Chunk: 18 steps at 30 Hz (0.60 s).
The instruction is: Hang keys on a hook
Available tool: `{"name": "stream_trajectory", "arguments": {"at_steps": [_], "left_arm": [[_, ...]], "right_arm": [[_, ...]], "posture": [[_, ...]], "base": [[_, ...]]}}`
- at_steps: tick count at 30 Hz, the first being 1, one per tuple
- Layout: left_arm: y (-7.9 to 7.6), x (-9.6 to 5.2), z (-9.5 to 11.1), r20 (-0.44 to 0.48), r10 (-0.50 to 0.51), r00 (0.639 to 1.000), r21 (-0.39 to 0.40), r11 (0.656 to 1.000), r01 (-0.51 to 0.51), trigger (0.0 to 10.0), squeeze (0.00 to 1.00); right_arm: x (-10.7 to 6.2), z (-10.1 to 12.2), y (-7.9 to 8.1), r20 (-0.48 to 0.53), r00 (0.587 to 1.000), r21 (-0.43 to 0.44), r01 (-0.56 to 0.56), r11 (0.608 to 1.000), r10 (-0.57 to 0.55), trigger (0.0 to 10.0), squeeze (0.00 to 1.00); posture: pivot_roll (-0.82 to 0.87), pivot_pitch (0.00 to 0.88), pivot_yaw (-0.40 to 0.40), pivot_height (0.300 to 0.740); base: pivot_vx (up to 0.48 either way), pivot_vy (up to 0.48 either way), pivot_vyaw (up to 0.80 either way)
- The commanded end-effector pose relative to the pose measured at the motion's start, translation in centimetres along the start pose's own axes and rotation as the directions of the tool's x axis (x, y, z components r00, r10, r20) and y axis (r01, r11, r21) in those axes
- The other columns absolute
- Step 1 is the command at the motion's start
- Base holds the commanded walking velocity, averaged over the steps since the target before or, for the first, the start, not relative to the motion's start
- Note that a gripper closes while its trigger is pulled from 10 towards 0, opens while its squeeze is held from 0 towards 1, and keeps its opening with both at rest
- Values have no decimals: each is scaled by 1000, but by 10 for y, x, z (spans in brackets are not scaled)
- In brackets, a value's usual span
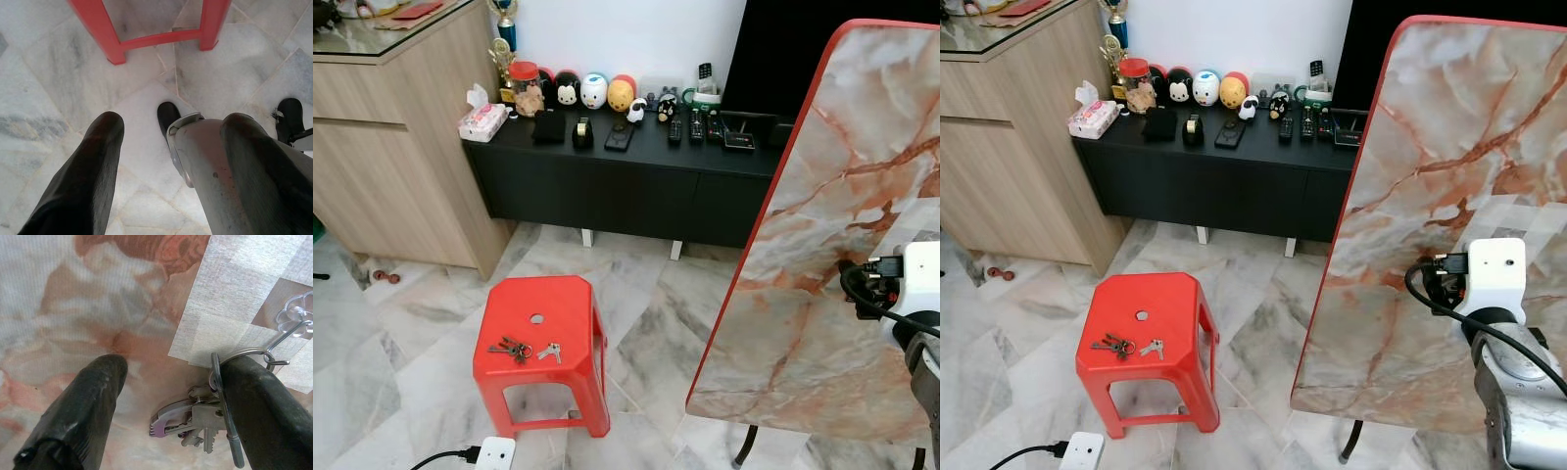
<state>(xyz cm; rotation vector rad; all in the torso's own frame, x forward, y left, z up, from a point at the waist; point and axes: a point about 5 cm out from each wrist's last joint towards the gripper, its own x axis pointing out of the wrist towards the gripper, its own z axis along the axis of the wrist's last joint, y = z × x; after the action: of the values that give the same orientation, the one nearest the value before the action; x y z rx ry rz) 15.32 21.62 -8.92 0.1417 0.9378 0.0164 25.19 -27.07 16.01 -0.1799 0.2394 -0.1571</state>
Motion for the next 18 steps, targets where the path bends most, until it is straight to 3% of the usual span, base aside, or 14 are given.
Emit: {"name": "stream_trajectory", "arguments": {"at_steps": [1, 18], "left_arm": [[-3, -2, -8, -28, -6, 1000, 3, 1000, 6, 10000, 0], [-5, -1, -7, -33, -8, 999, 7, 1000, 8, 10000, 0]], "right_arm": [[-2, 5, 9, 36, 998, 19, -51, 999, 50, 10000, 0], [1, 0, 8, 44, 998, 76, 37, 996, -40, 10000, 0]], "posture": [[-74, 56, -41, 740], [-68, 53, -43, 740]], "base": [[0, 0, 0], [0, 0, 0]]}}
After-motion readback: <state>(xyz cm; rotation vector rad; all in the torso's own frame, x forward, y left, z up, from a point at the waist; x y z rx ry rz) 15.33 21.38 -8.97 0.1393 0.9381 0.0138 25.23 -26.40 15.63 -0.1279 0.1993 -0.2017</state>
